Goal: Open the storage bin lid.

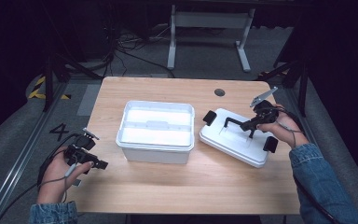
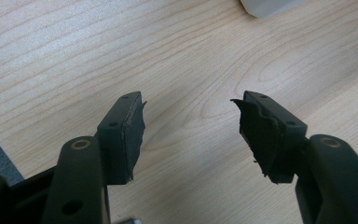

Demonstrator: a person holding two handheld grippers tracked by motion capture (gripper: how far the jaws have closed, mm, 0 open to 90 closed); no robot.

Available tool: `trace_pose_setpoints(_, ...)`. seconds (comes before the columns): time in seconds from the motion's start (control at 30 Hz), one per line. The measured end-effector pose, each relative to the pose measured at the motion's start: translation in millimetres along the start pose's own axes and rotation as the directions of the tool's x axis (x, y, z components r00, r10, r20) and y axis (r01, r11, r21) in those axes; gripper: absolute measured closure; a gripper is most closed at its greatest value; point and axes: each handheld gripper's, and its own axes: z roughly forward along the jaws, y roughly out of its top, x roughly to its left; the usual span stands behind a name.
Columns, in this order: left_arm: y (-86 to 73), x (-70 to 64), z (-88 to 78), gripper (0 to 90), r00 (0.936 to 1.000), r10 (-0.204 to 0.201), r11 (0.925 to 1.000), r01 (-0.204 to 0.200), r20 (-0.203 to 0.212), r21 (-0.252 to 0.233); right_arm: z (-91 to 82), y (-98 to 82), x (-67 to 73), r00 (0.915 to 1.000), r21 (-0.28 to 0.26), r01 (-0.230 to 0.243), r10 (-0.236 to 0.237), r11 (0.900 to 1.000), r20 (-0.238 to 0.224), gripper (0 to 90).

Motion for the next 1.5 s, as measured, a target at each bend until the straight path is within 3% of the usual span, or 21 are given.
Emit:
trace_pose_setpoints(0.33,-0.3,0.0,1.0,41.0,1.0000,0.005,1.0000,-0.005,-0.007,0.002,18.4,-10.6,-3.2,0.9993,0.002,-0.021,0.021,1.000,-0.030,84.5)
trace_pose_setpoints(0.97,0.2,0.5,3.2,40.3,1.0000,0.006,1.0000,-0.006,-0.002,0.007,26.2,-22.5,-12.0,0.9959,-0.005,-0.076,0.076,0.997,-0.049,81.4)
trace_pose_setpoints(1.13,0.1,0.9,3.3,40.0,1.0000,0.001,1.0000,-0.001,0.001,0.007,23.6,-23.7,-14.7,0.9923,-0.024,-0.123,0.123,0.992,-0.017,63.2)
trace_pose_setpoints(1.27,0.4,1.7,4.4,39.9,1.0000,0.000,1.0000,0.000,0.004,0.003,17.7,-23.2,-16.2,0.9917,-0.059,-0.126,0.127,0.990,0.020,52.6)
trace_pose_setpoints(1.5,2.8,0.6,5.6,39.8,0.9999,0.005,0.9999,-0.005,0.009,0.009,3.1,-22.0,-12.5,0.9903,-0.107,-0.124,0.130,0.987,0.049,49.3)
